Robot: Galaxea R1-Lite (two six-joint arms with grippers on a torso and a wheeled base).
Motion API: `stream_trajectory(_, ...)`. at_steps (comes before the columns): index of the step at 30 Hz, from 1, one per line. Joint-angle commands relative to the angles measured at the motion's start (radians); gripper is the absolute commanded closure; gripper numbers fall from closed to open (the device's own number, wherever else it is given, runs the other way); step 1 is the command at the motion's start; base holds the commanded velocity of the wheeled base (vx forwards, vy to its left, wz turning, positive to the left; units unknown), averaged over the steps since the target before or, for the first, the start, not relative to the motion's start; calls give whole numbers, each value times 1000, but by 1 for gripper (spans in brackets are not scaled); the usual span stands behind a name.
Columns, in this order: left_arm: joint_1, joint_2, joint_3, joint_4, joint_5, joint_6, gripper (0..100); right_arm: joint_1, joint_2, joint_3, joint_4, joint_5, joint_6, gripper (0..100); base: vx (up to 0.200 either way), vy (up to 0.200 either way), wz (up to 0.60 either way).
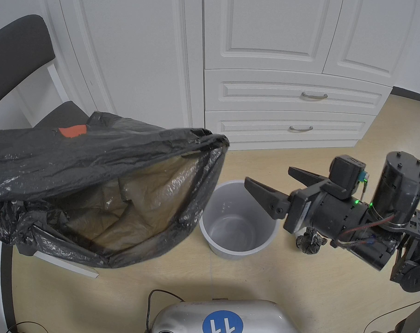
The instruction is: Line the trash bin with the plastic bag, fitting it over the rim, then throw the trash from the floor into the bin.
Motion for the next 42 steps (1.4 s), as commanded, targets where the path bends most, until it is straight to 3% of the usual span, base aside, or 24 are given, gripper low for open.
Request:
stream_trajectory(1,-31,-46,0,9,0,0,100,7,93,-87,5,-4,1,0,0,0,0)
stream_trajectory(19,-73,-40,-9,5,-4,0,100,3,158,-167,56,-1,2,0,0,0,0)
stream_trajectory(30,-88,-40,-6,0,-5,3,100,89,33,-169,315,64,4,0,0,0,0)
stream_trajectory(42,-94,-40,-9,-5,-5,3,100,89,53,-172,318,65,36,0,0,0,0)
